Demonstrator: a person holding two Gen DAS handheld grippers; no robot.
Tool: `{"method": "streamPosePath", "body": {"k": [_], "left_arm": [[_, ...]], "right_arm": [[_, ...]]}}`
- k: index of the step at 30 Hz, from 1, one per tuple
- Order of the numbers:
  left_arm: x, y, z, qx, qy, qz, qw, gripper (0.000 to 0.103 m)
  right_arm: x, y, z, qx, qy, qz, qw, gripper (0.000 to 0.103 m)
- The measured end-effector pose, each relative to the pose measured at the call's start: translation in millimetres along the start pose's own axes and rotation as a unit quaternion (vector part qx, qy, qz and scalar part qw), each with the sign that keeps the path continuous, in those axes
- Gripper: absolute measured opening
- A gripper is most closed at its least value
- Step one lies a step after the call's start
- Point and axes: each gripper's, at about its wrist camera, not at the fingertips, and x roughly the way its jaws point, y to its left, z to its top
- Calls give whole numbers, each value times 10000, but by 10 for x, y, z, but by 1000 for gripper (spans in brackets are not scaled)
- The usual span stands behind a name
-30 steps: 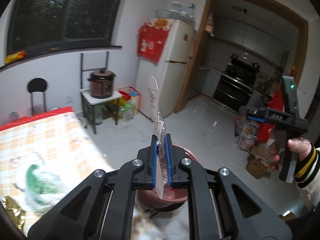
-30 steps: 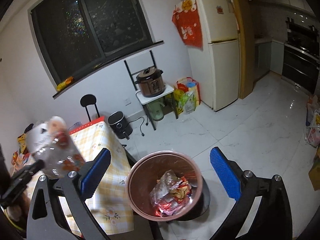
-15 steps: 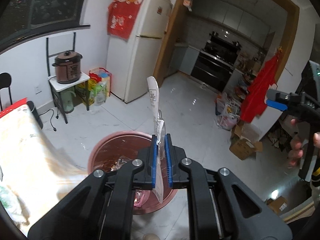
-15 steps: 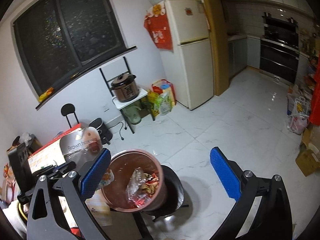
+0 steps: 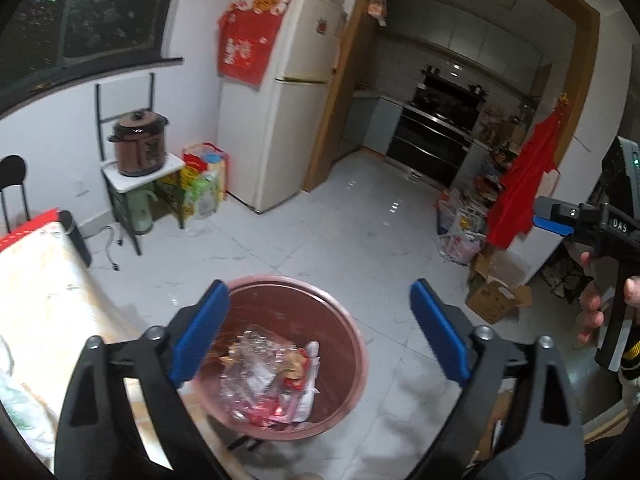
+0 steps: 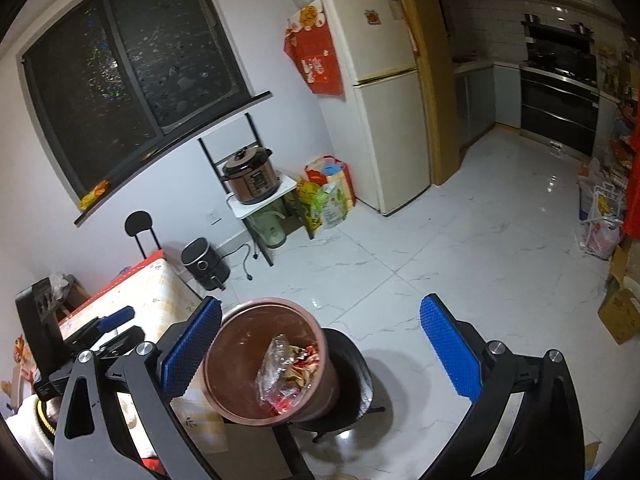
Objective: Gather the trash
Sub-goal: 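Move both tools back over the table toward the remaining trash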
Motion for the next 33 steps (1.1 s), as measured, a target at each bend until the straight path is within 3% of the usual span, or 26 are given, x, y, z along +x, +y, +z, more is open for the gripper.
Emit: {"method": "streamPosePath", "body": {"k": [8, 13, 16, 22, 28, 33], "left_arm": [[-662, 415, -133, -360, -201, 812, 9958, 97], [-1214, 748, -321, -695, -365, 1498, 9856, 97], [-1624, 995, -500, -974, -506, 2072, 9721, 97], [-2364, 1494, -933, -1589, -676, 2844, 9430, 97], [-2998, 1891, -1429, -2033, -621, 3286, 9202, 97], [-3350, 2184, -1769, -2240, -534, 3422, 9110, 97]], "right_arm": [[241, 435, 44, -309, 132, 457, 9984, 98], [413, 844, 49, -583, 267, 811, 9946, 98], [559, 1196, 17, -804, 422, 1056, 9903, 98], [767, 1947, -132, -1254, 758, 1486, 9780, 98], [914, 2792, -545, -1729, 1220, 1782, 9610, 98], [950, 3390, -947, -2013, 1569, 1915, 9477, 98]]}}
